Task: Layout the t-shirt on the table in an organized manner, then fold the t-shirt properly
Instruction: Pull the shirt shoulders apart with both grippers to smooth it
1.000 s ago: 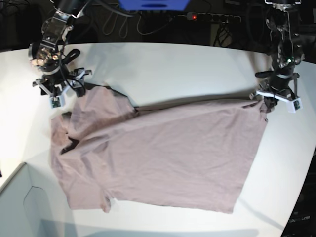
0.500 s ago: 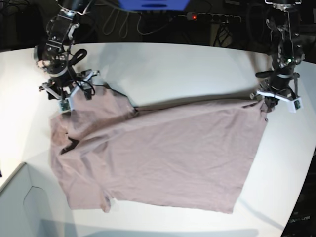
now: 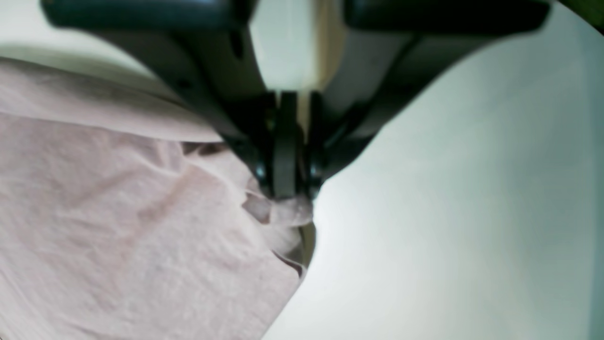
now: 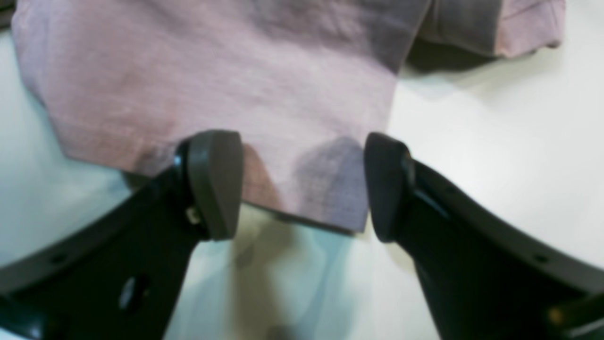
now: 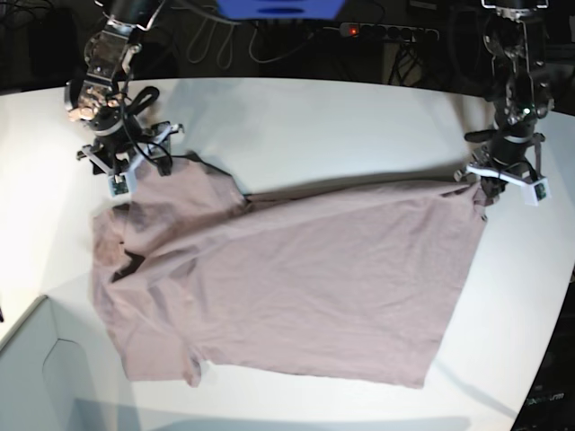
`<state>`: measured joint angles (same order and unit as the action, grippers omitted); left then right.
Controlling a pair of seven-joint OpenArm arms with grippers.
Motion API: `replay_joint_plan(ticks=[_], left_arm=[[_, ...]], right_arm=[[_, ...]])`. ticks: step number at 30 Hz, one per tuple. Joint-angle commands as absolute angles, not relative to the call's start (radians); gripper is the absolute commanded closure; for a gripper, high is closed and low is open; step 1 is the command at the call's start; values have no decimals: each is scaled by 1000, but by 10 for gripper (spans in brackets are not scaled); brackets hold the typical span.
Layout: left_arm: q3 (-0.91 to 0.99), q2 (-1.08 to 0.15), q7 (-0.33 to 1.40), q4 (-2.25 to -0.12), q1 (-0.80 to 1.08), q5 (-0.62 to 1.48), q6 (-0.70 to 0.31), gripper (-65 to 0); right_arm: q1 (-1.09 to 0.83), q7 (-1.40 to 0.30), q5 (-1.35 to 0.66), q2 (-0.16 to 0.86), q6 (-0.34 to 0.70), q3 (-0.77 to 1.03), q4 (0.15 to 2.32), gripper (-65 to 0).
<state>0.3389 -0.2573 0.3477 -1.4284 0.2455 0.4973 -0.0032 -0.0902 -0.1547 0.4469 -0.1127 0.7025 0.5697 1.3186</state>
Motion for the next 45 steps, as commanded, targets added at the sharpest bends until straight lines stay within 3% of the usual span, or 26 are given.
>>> replay_joint_plan(ticks=[1, 3, 7, 21, 25, 34, 45], left_arm=[[346, -271, 326, -1443, 236, 498, -5, -1], [346, -271, 326, -1443, 237, 498, -5, -1], [346, -269, 326, -1443, 240, 498, -5, -1], [354, -243, 326, -1454, 259, 498, -5, -1], [351, -242, 321, -1454, 280, 498, -5, -1], [357, -214, 317, -1506, 355, 498, -5, -1], [446, -179, 323, -1526, 414, 498, -5, -1]], right_arm=[[-90, -170, 464, -105, 698, 568, 1313, -344], [-93, -170, 464, -102, 698, 568, 1303, -265], [-125, -170, 464, -94, 698, 573, 1323, -2], [-389, -165, 460, -157, 698, 567, 1799, 0], [-519, -165, 460, -157, 698, 489, 1880, 0], [-716, -163, 460, -157, 698, 351, 1929, 0], [-702, -162, 460, -157, 698, 430, 1928, 0]])
